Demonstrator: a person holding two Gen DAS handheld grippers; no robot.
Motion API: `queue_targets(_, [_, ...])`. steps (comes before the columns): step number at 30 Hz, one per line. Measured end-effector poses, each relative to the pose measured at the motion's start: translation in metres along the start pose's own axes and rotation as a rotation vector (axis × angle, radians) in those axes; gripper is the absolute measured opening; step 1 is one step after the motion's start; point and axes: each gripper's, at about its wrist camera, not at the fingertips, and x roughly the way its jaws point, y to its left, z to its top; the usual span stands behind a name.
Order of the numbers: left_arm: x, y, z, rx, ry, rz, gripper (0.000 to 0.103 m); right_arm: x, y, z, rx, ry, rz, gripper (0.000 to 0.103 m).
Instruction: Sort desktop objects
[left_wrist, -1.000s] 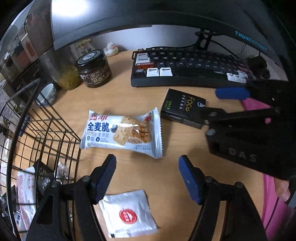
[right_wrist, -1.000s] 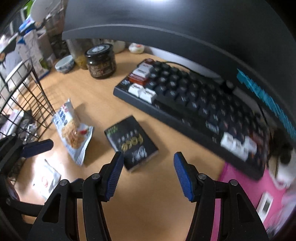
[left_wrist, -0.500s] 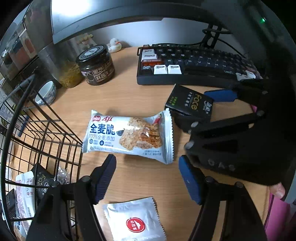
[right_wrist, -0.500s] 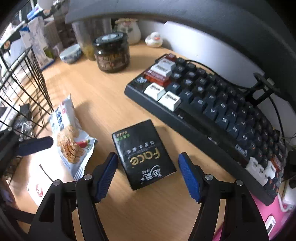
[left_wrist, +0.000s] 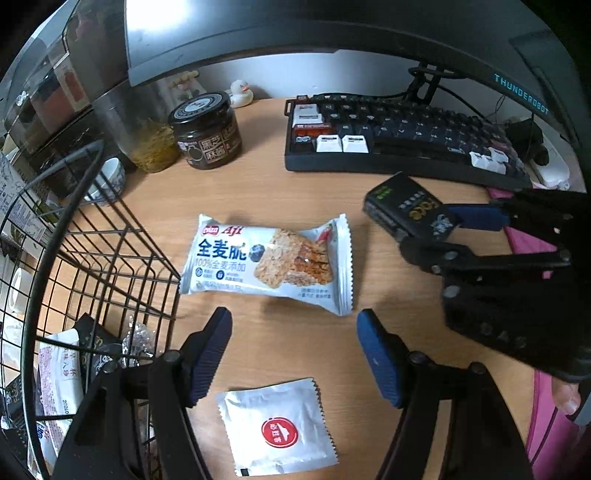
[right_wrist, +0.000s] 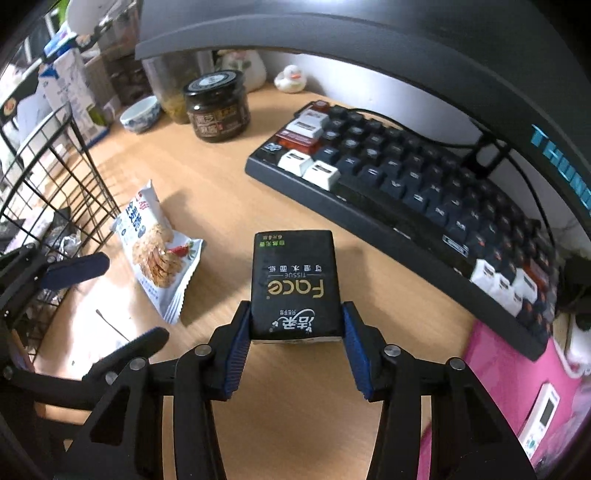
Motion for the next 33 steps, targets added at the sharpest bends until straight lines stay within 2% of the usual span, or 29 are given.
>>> queue_targets(7, [0.001, 0.007, -0.005, -0.038, 0.005, 0.023, 0.074, 0.002, -0.001, 0.012, -0.003, -0.005, -0.002, 0.048])
queue_targets(10, [0.000, 0.012, -0.016, -0.108, 0.007, 0.013, 0.074, 0.005, 0.000, 0.023, -0.017, -0.009, 0.002, 0.048])
queue_targets(15, [0.001, 0.011, -0.032, -0.198, 0.014, 0.038, 0.074, 0.011, 0.006, 0.039, -0.051, -0.012, 0.006, 0.048])
queue_targets(21, [-0.002, 0.027, -0.043, -0.366, -0.004, 0.037, 0.074, 0.016, 0.015, 0.051, -0.088, -0.019, 0.034, 0.048])
queue_targets(28, [0.001, 0.029, -0.041, -0.389, -0.004, 0.087, 0.075, 0.023, 0.029, 0.060, -0.151, -0.015, 0.042, 0.048])
queue_targets(33, [0.002, 0.027, -0.040, -0.370, -0.005, 0.090, 0.075, 0.016, 0.038, 0.051, -0.213, -0.023, 0.065, 0.048])
